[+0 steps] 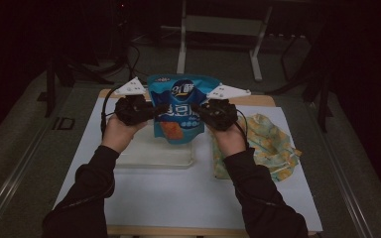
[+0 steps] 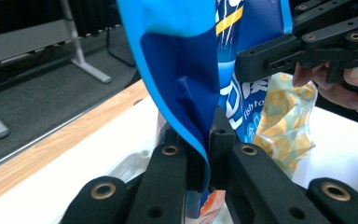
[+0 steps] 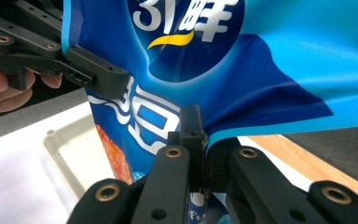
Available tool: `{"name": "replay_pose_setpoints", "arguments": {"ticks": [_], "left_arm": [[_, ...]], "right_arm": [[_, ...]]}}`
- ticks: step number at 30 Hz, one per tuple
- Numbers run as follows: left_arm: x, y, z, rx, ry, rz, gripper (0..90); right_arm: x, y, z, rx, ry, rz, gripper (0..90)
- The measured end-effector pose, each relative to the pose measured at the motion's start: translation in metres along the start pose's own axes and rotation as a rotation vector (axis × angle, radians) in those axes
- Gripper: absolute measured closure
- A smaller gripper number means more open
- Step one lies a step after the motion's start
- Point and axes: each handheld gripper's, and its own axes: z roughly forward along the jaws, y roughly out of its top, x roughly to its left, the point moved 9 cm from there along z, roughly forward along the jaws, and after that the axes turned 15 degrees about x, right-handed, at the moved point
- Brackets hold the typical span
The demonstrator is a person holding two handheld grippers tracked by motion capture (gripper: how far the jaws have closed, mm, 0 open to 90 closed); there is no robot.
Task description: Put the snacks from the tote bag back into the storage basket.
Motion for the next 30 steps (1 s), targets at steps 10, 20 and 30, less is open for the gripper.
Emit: {"name": "replay_pose_setpoints", "arguments": {"ticks": [10,20,30], "left_arm": [[0.019,-0.026,-0.03,0.006,0.032,-0.029,88.6],[0.036,-0.055,-0.046,0.015,0.054,-0.041,88.6],[0.053,-0.076,-0.031,0.021,0.031,-0.052,88.6]], "right_arm": [[0.03,0.017,0.025,-0.001,0.047,-0.021,88.9],[0.057,0.026,0.053,0.008,0.077,-0.041,88.8],[0.06,0.015,0.08,0.03,0.078,-0.017,88.8]]}}
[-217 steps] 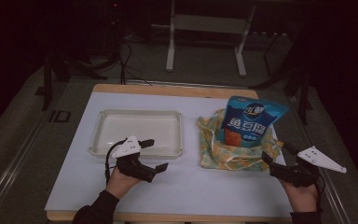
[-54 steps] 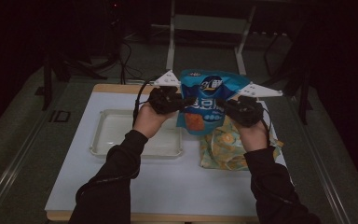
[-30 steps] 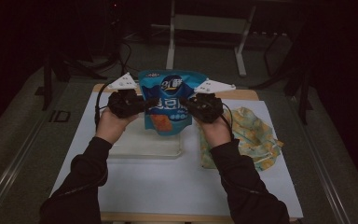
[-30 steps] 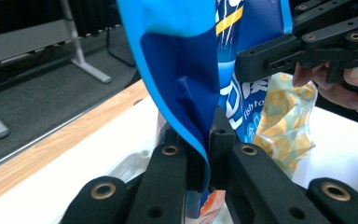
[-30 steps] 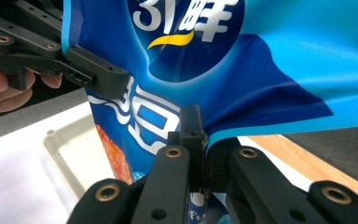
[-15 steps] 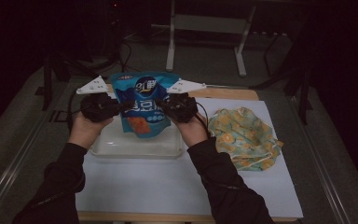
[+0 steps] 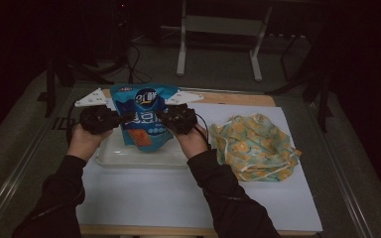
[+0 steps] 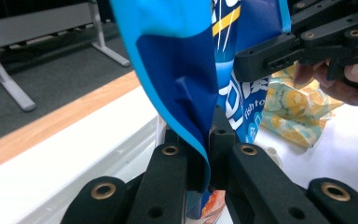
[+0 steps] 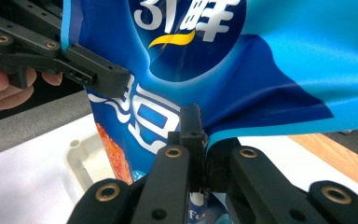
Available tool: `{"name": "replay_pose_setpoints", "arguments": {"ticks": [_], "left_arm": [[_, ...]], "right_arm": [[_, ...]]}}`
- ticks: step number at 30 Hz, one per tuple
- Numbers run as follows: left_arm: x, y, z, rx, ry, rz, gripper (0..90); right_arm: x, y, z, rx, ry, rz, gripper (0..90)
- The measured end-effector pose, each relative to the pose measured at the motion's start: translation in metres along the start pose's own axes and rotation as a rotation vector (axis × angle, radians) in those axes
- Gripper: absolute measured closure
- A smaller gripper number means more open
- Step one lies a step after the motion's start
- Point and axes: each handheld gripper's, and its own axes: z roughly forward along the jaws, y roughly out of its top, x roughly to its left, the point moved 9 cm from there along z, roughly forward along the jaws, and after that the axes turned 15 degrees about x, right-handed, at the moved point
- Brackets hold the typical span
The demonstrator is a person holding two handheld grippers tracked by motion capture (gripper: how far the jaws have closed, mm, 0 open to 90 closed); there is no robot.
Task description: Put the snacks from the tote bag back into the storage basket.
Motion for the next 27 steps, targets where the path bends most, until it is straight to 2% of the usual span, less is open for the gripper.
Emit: {"name": "replay_pose_setpoints", "arguments": {"ticks": [10,16,24,27], "left_arm": [[0.012,-0.016,0.025,0.024,-0.007,-0.006,88.5],[0.017,-0.024,0.036,0.031,-0.011,-0.005,88.3],[0.02,-0.032,0.043,0.014,-0.032,0.018,87.7],[0.02,-0.035,0.044,-0.001,-0.035,0.011,87.6]], "right_arm": [[-0.008,-0.019,0.025,0.026,-0.005,0.047,88.9],[-0.011,-0.027,0.037,0.038,-0.012,0.056,88.9],[-0.012,-0.033,0.043,0.052,-0.012,0.056,88.8],[-0.012,-0.037,0.045,0.047,-0.012,0.057,88.8]]}}
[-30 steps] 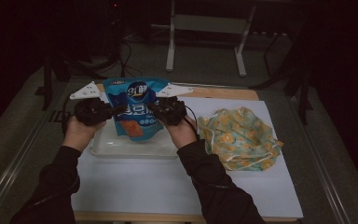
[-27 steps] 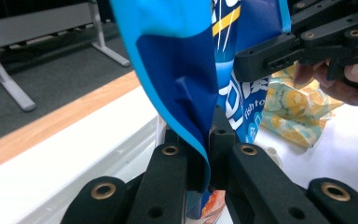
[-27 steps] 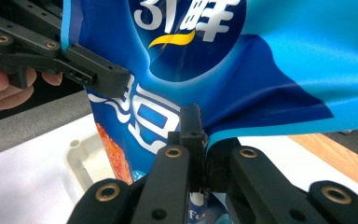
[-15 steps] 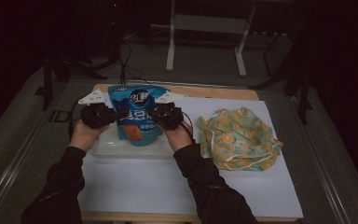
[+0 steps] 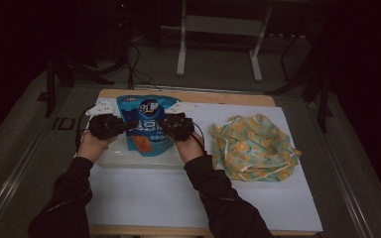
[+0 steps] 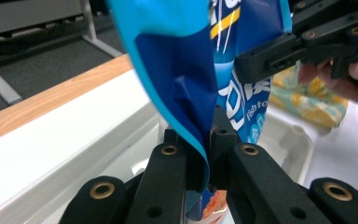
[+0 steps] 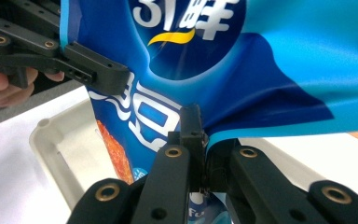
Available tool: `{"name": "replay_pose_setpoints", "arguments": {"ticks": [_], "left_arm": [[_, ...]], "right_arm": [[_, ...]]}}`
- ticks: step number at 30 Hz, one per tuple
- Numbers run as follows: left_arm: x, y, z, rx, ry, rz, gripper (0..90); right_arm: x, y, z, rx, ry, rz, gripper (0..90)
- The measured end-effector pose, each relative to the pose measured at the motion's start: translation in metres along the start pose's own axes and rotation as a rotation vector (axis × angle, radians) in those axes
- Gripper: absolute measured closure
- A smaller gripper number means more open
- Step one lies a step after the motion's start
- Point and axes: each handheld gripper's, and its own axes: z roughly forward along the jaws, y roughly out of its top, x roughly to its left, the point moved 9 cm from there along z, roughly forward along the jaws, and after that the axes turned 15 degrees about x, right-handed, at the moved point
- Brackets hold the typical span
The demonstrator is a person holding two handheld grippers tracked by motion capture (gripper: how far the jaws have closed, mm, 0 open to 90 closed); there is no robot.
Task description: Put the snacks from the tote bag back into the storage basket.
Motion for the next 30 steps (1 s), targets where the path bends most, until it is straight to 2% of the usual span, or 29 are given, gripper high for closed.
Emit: {"name": "replay_pose_setpoints", "arguments": {"ticks": [5,6,8,12,14,15,17,18,20,22,25,26,27,28,29,30], "left_arm": [[0.0,-0.002,0.0,-0.024,-0.016,-0.009,87.1],[0.001,-0.002,0.0,-0.029,-0.024,-0.021,87.1],[0.001,-0.002,-0.001,-0.025,-0.024,-0.034,86.0],[0.0,-0.001,-0.001,-0.017,-0.011,-0.032,82.3],[0.0,-0.002,-0.002,-0.012,-0.018,-0.036,73.5],[-0.001,-0.001,-0.002,-0.013,-0.021,-0.038,72.4],[-0.003,0.0,-0.002,-0.012,-0.048,-0.059,64.2],[-0.003,0.001,-0.002,-0.012,-0.048,-0.064,59.9],[-0.004,0.003,-0.003,-0.023,-0.037,-0.062,56.5],[-0.004,0.004,-0.005,-0.029,-0.016,-0.07,47.2],[-0.006,0.004,-0.008,-0.036,-0.013,-0.069,45.5],[-0.006,0.003,-0.009,-0.038,-0.007,-0.072,42.5],[-0.006,0.003,-0.01,-0.039,-0.001,-0.08,35.9],[-0.008,0.003,-0.011,-0.043,-0.019,-0.085,30.5],[-0.01,0.001,-0.011,-0.042,-0.043,-0.073,26.9],[-0.011,0.001,-0.011,-0.037,-0.035,-0.069,13.3]], "right_arm": [[0.001,-0.002,0.0,-0.011,0.003,0.004,88.7],[0.001,-0.002,0.0,-0.011,0.006,0.007,88.7],[0.001,-0.002,0.0,-0.01,0.006,0.011,88.6],[0.0,-0.002,0.0,-0.007,0.021,0.029,86.6],[-0.002,-0.001,-0.002,-0.006,0.041,0.039,79.9],[-0.002,0.0,-0.002,-0.006,0.049,0.039,76.8],[-0.003,0.0,-0.003,0.01,0.059,0.039,70.9],[-0.003,0.0,-0.003,0.007,0.06,0.038,67.0],[-0.002,0.001,-0.005,0.01,0.054,0.026,58.2],[-0.002,0.002,-0.007,0.01,0.048,0.015,52.4],[-0.006,0.001,-0.01,0.012,0.046,0.02,43.9],[-0.007,0.001,-0.011,0.008,0.052,0.027,38.3],[-0.007,0.0,-0.012,0.006,0.057,0.031,35.7],[-0.009,0.0,-0.012,0.008,0.061,0.031,31.7],[-0.01,-0.001,-0.013,0.006,0.054,0.038,26.2],[-0.011,-0.002,-0.013,0.01,0.054,0.035,19.7]]}}
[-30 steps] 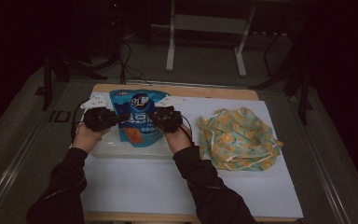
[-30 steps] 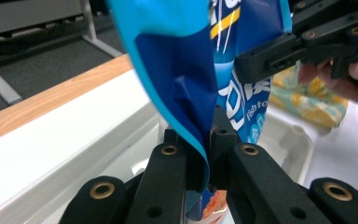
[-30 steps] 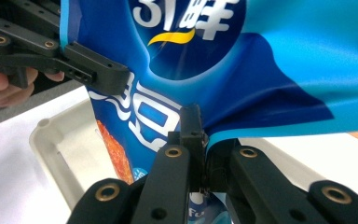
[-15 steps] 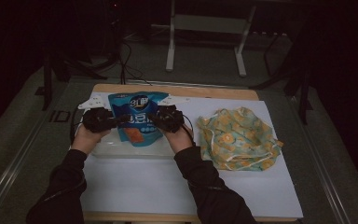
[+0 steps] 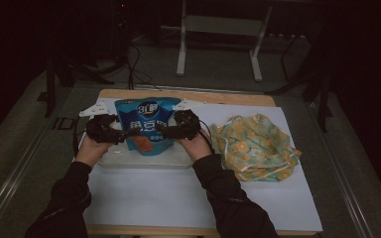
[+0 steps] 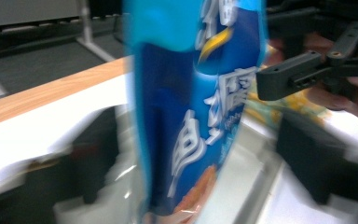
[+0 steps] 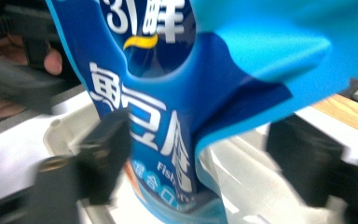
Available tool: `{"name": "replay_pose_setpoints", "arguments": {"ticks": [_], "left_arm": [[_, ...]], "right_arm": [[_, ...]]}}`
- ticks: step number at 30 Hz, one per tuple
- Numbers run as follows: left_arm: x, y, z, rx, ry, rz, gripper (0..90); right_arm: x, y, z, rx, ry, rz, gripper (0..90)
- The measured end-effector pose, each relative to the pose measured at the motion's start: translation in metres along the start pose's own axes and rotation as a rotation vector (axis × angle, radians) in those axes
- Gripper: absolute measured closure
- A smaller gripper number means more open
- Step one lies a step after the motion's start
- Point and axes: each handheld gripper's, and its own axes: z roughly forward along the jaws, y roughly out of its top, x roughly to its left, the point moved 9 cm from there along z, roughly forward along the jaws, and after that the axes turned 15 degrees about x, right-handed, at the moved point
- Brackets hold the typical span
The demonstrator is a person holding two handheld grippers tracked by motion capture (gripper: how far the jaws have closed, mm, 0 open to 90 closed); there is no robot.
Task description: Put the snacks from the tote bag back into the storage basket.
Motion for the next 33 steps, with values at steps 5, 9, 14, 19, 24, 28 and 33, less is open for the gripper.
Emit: {"name": "replay_pose_setpoints", "arguments": {"ticks": [5,9,14,19,24,28,33], "left_arm": [[-0.004,-0.004,0.001,0.032,0.026,0.012,2.1],[-0.006,-0.006,-0.003,0.006,0.04,0.006,2.1],[-0.008,-0.011,-0.008,-0.019,0.026,-0.015,2.1],[-0.012,-0.017,-0.013,-0.019,0.014,-0.028,2.1],[-0.014,-0.024,-0.016,-0.019,0.011,-0.043,2.1],[-0.019,-0.031,-0.017,-0.021,-0.001,-0.051,2.1],[-0.026,-0.037,-0.018,-0.028,-0.02,-0.056,2.1]], "right_arm": [[-0.004,-0.004,-0.005,-0.013,-0.024,-0.013,13.4],[-0.007,-0.007,-0.01,-0.017,-0.025,-0.031,14.0],[-0.009,-0.013,-0.016,0.0,-0.031,-0.056,14.2],[-0.011,-0.019,-0.026,0.01,-0.031,-0.07,14.4],[-0.011,-0.023,-0.032,0.008,-0.024,-0.075,14.4],[-0.011,-0.031,-0.04,0.01,-0.014,-0.082,14.4],[-0.014,-0.04,-0.047,0.009,-0.014,-0.078,14.4]]}}
